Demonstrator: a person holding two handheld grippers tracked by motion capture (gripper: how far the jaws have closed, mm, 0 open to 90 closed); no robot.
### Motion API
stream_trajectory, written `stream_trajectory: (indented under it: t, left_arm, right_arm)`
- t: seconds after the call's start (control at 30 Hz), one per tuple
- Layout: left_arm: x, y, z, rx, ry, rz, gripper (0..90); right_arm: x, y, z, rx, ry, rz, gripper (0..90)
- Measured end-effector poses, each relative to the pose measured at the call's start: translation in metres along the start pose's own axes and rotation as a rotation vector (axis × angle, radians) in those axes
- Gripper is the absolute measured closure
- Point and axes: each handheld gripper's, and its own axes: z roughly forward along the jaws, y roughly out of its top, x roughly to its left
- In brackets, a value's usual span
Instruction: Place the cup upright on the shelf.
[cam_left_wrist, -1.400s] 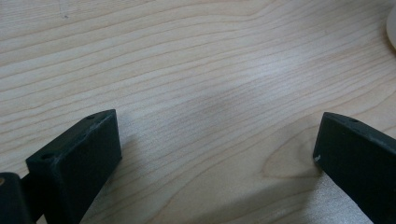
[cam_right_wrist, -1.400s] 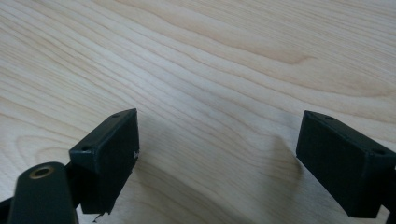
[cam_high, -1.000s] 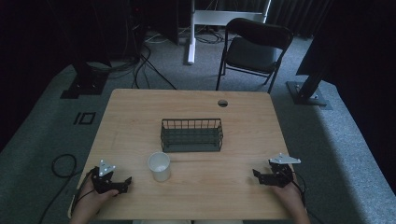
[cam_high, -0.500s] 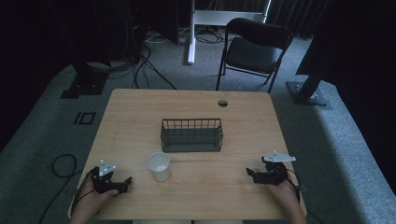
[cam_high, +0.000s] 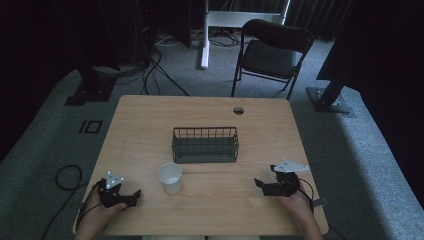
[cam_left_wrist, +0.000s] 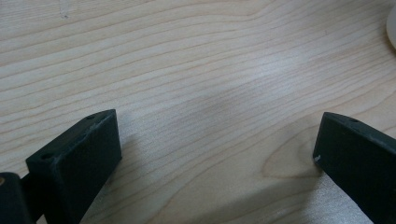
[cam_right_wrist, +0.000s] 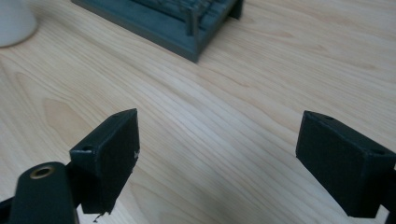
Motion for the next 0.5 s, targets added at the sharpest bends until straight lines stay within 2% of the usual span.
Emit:
stream_trajectory:
  t: [0.5]
  left_arm:
    - [0.000,0.000,0.000,0.000,0.000,0.000,1.2]
  right_arm:
    - [0.026,0.020,0.013,-0.016,0.060,-0.055,13.6]
